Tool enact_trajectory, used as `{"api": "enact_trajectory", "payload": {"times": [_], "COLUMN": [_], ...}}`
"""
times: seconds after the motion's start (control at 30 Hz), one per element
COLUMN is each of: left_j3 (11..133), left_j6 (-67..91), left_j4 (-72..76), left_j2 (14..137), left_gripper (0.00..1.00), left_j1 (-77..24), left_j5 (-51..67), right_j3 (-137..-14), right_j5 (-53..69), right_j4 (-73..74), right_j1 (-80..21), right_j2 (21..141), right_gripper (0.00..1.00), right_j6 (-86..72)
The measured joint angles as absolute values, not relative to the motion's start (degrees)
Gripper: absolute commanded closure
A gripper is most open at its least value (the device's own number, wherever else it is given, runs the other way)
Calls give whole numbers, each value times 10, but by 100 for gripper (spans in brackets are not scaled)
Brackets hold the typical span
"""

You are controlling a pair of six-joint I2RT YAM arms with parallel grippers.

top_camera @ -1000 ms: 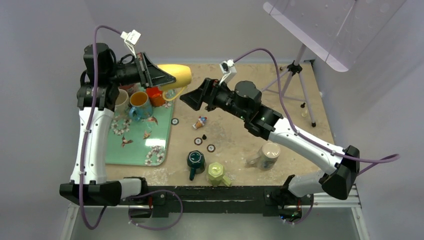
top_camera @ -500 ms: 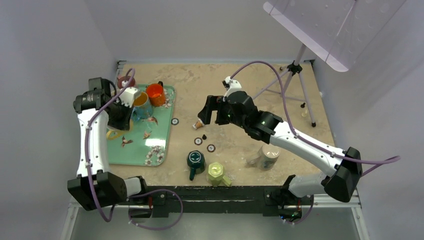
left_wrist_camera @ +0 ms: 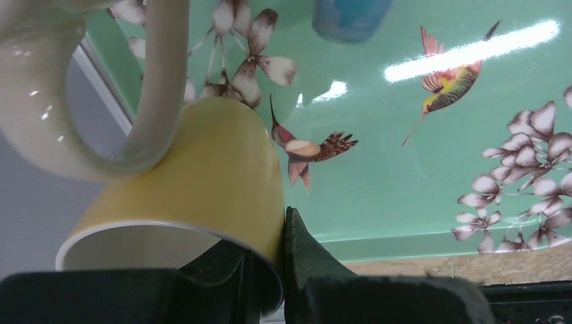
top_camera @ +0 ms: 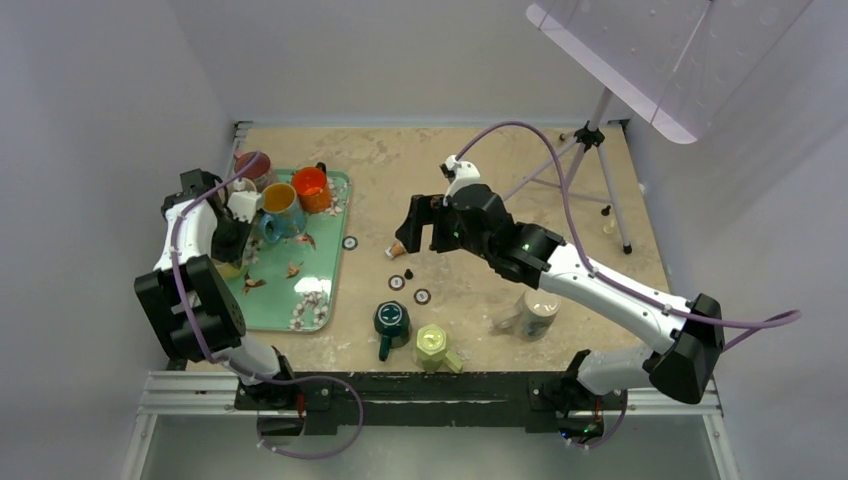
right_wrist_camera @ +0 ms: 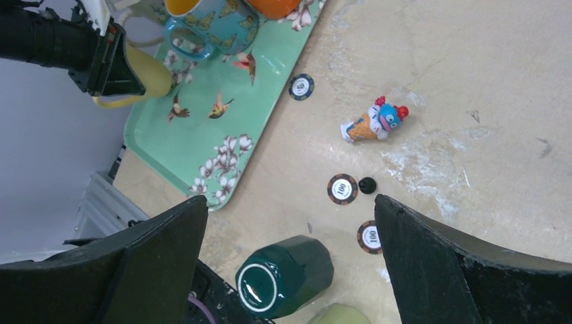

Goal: Turn the mug right side up

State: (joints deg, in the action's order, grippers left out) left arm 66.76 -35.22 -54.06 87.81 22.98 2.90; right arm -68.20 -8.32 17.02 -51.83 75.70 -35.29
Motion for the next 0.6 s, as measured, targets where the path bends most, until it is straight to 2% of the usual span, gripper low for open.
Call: {"api": "enact_trajectory", "payload": {"times": [0.2,0.23,0.3,0.4,0.6], "left_j3": [694,696,706,709,728], "left_j6": [-351,-351,-350,-348,-341], "left_j4": [-536,-532,-529,-527,-542], "left_j2": [946,949,958,960,957], "left_gripper": [100,93,71,48,42], "left_j1": [232,232,232,232,232], "left_j5": [23,24,25,27,38], "right_j3": [-688,-691,-695,-695,-651], "right_j5": [-147,-161,-185,-231,-312], "right_j4": [234,246,274,351,500], "right_j1": [-550,-556,-564,-569,-565], "right_j2": [765,769,778,783,730], "right_gripper": [2,1,1,1,1], "right_j6": [-373,-379,-396,-459,-639]}}
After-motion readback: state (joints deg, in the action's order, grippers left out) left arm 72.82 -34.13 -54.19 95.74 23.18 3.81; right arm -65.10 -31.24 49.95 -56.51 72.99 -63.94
